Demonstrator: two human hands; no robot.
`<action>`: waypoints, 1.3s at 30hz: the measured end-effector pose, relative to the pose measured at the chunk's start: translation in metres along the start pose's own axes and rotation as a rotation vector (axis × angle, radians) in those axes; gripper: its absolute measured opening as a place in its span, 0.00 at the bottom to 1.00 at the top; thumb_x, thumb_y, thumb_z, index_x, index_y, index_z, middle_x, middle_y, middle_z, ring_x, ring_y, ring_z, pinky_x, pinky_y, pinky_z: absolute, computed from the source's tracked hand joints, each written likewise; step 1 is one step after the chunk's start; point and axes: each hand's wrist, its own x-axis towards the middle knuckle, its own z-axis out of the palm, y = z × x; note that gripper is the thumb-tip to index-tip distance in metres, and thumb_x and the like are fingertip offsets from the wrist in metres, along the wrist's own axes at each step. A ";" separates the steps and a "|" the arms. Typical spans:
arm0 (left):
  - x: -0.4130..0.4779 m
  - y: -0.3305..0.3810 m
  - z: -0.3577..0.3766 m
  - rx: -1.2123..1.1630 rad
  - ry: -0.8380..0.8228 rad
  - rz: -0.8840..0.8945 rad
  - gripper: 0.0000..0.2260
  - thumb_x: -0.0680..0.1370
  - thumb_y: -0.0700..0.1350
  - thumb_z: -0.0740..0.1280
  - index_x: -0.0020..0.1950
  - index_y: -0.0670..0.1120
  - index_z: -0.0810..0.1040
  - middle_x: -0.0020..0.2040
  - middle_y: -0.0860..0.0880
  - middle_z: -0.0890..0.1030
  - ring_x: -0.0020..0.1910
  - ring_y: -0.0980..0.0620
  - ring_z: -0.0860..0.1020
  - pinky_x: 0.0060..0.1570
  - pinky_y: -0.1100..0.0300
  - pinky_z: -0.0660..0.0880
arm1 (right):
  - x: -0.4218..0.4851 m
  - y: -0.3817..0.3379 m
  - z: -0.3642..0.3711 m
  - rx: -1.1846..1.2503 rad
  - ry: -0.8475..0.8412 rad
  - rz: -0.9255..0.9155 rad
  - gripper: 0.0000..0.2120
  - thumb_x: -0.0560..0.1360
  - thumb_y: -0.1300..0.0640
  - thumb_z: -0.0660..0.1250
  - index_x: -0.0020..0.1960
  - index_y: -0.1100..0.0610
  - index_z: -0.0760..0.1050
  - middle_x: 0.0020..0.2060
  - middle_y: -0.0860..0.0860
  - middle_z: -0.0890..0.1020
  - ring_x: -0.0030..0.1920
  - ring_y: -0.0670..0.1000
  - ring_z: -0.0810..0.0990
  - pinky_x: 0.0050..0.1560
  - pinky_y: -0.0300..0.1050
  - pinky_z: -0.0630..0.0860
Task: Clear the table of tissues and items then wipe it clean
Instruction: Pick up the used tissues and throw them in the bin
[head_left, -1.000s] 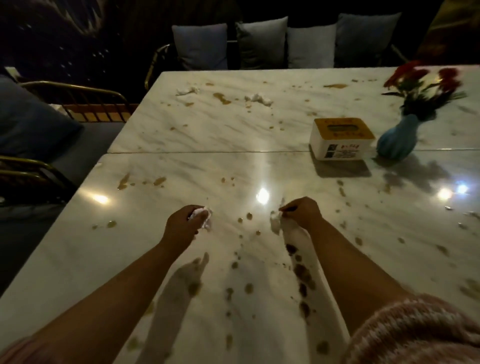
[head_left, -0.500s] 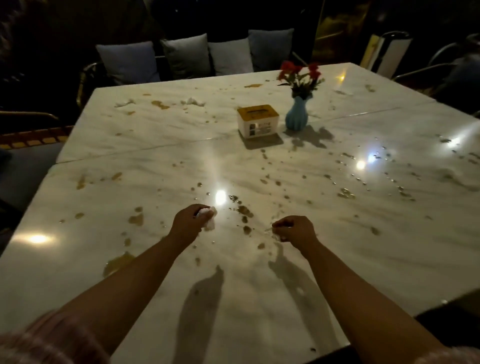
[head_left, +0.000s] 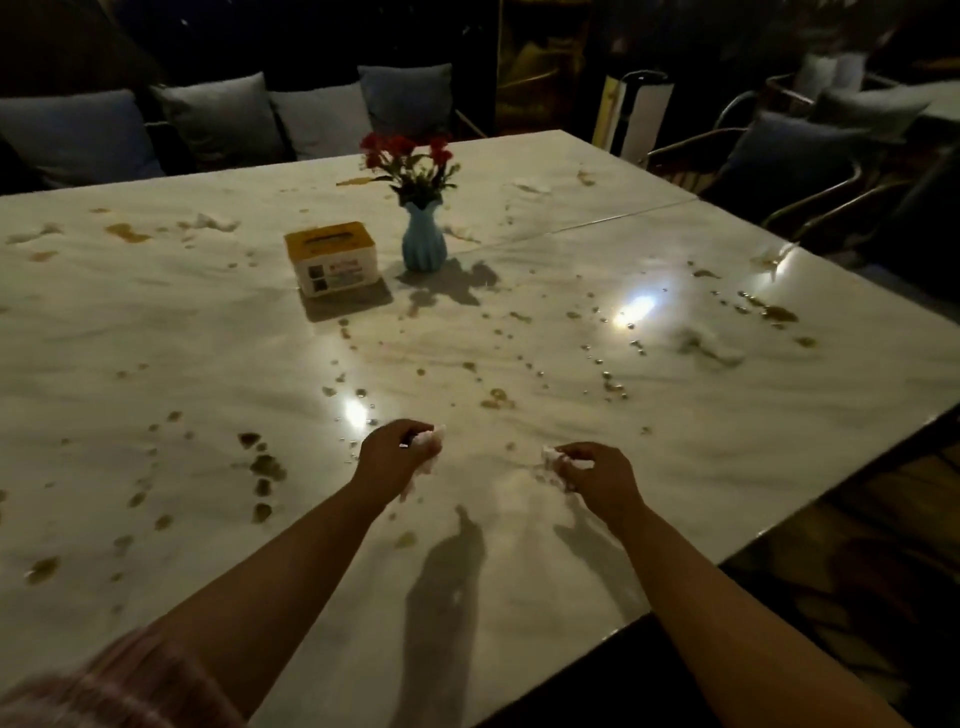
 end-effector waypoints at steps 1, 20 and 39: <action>0.005 0.008 0.024 -0.013 -0.005 -0.018 0.04 0.74 0.46 0.71 0.41 0.47 0.81 0.32 0.48 0.80 0.25 0.53 0.76 0.20 0.61 0.71 | 0.009 0.010 -0.020 -0.021 -0.014 -0.011 0.05 0.73 0.60 0.70 0.39 0.53 0.82 0.31 0.54 0.82 0.27 0.41 0.78 0.34 0.35 0.75; 0.165 0.126 0.270 0.042 -0.192 0.026 0.03 0.72 0.39 0.73 0.42 0.40 0.84 0.26 0.59 0.80 0.27 0.66 0.77 0.29 0.74 0.71 | 0.190 0.113 -0.259 -0.015 0.298 0.028 0.09 0.72 0.50 0.71 0.43 0.55 0.83 0.34 0.50 0.83 0.38 0.48 0.81 0.40 0.41 0.74; 0.267 0.182 0.513 0.166 -0.041 -0.119 0.10 0.68 0.38 0.76 0.48 0.40 0.82 0.48 0.44 0.80 0.58 0.43 0.76 0.48 0.65 0.66 | 0.350 0.203 -0.470 -0.194 0.037 -0.090 0.05 0.73 0.58 0.71 0.47 0.58 0.82 0.38 0.49 0.83 0.37 0.37 0.78 0.36 0.24 0.69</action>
